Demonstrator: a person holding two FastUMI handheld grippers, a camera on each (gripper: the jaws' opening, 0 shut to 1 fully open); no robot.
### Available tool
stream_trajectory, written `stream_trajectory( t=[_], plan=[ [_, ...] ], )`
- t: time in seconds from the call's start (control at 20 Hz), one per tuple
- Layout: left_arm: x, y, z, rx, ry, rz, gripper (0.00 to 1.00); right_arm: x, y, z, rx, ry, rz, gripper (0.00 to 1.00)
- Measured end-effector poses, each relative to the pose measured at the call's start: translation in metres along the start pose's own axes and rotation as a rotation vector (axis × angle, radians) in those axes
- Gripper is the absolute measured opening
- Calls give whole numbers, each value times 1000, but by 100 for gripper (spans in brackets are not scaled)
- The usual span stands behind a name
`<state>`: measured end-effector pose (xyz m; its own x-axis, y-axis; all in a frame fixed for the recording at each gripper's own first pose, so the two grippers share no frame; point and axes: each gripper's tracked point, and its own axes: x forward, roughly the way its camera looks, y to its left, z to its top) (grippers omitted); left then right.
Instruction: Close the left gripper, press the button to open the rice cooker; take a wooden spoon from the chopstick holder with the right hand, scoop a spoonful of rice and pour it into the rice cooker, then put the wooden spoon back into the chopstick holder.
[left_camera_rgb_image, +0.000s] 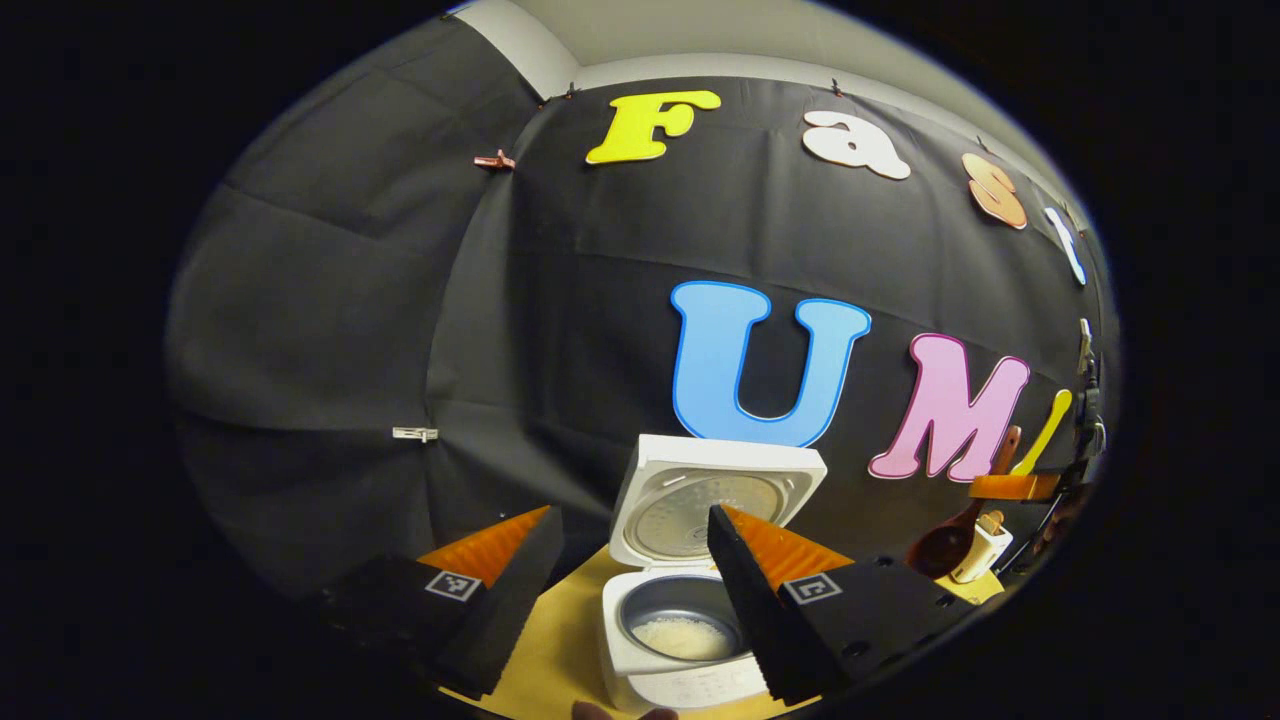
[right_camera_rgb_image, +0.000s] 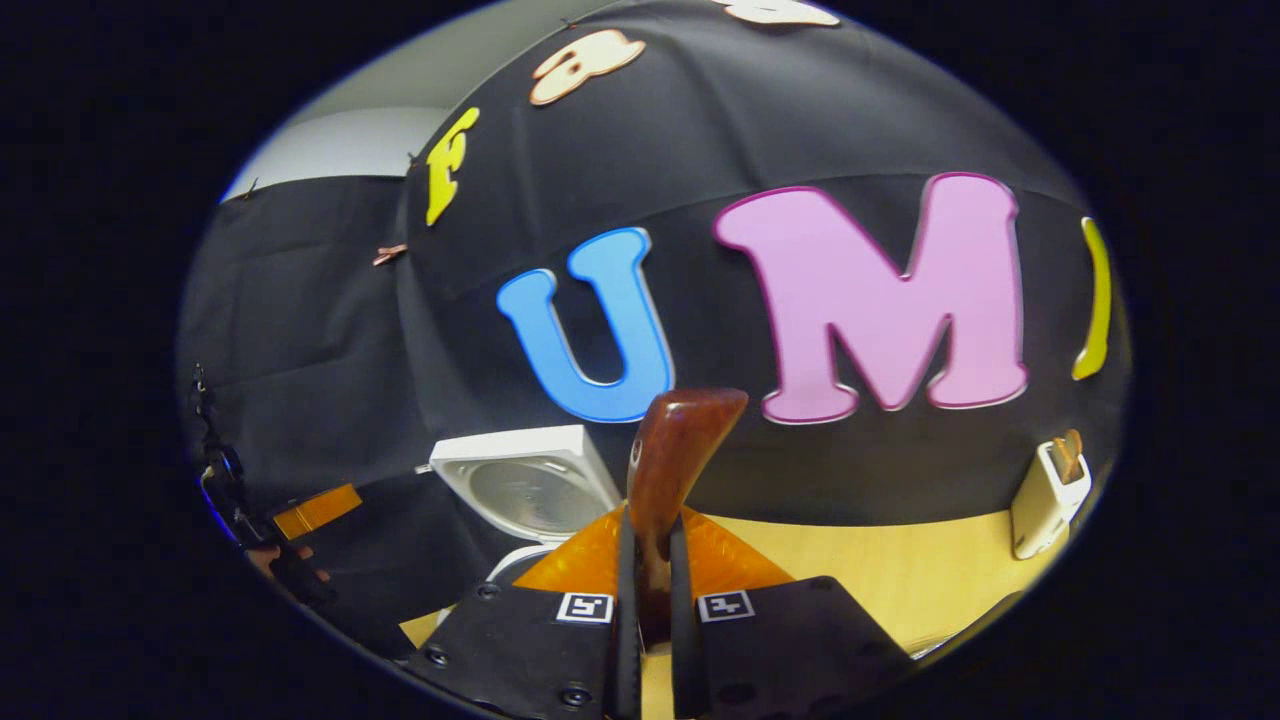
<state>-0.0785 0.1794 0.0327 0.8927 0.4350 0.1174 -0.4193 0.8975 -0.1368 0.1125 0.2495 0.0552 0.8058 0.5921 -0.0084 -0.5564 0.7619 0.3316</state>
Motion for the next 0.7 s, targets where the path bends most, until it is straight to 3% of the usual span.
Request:
stream_trajectory(
  t=[0.1, 0.3, 0.7],
  plan=[
    [-2, 3, -5, -13, 6, 3, 94, 9, 2, -4, -12, -3, -2, 16],
    [0, 5, -12, -9, 10, 2, 94, 13, -35, -31, -130, 37, -93, 16],
    [14, 3, -24, 7, 44, -15, 94, 17, -113, -156, -205, 247, -246, 17]
  ],
)
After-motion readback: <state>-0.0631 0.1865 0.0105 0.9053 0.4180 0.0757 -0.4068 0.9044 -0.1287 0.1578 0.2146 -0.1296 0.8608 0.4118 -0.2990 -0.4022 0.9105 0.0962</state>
